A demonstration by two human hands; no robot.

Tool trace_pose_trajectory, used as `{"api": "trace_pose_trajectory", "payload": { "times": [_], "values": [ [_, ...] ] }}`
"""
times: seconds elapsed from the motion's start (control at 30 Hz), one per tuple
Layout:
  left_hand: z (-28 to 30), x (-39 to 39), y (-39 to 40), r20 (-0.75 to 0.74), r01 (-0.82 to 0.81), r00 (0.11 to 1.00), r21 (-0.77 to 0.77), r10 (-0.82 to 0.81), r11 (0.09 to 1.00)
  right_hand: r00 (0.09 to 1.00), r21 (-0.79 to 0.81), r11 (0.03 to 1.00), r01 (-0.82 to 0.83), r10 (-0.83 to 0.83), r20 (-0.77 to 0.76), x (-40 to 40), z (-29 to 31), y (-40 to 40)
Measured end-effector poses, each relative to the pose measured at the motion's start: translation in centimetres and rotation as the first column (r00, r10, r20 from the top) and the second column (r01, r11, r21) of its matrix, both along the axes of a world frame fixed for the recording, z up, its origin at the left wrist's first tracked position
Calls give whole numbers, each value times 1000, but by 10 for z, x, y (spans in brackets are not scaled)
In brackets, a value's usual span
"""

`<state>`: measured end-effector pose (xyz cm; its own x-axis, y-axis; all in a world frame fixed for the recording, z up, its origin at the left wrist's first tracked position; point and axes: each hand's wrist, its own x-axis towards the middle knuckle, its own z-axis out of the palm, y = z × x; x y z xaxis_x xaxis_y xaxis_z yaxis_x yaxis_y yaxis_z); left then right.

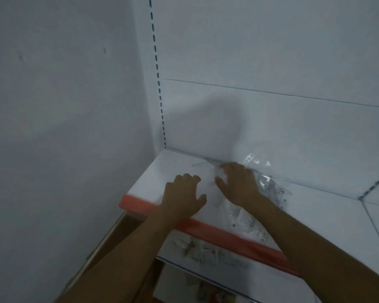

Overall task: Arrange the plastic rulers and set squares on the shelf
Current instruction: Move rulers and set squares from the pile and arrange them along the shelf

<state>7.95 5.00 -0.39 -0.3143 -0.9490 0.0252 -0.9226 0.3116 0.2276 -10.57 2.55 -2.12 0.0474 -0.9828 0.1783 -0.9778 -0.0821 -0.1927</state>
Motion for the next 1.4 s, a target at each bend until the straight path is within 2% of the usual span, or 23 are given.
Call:
{"api": "trace_pose_trajectory", "payload": {
  "times": [0.2, 0.3, 0.4, 0.63, 0.8, 0.93, 1.03, 1.23, 1.4],
  "values": [
    [-10, -35, -19, -13, 278, 960, 3, -278, 960, 959, 18, 959, 283, -283, 3, -47, 0, 40],
    [-20, -49, -15, -10, 355, 935, 3, -355, 935, 909, 31, 909, 416, -416, -11, -61, -7, 67],
    [-28, -58, -4, -14, 387, 922, 29, -386, 922, 879, 86, 874, 478, -476, -38, -67, -18, 91],
    [-43, -70, 12, 51, 271, 961, 15, -272, 962, 835, 175, 820, 545, -550, -24, -67, -34, 105],
    [-48, -72, 10, 50, 248, 968, -20, -247, 968, 799, 18, 799, 601, -601, -14, -60, -51, 106],
    [-54, -73, 9, 3, 203, 979, -66, -203, 977, 805, -90, 800, 594, -588, 81, -59, -58, 109],
    [-59, -76, 7, 7, 161, 987, -112, -161, 981, 820, -145, 807, 573, -565, 90, -59, -61, 110],
    [-75, -76, 7, -35, 138, 988, -203, -148, 969, 824, -156, 809, 567, -553, 125, -64, -64, 113],
    [-82, -79, 6, -58, 104, 990, -302, -127, 948, 784, -144, 780, 608, -564, 258, -60, -62, 114]
  ]
}}
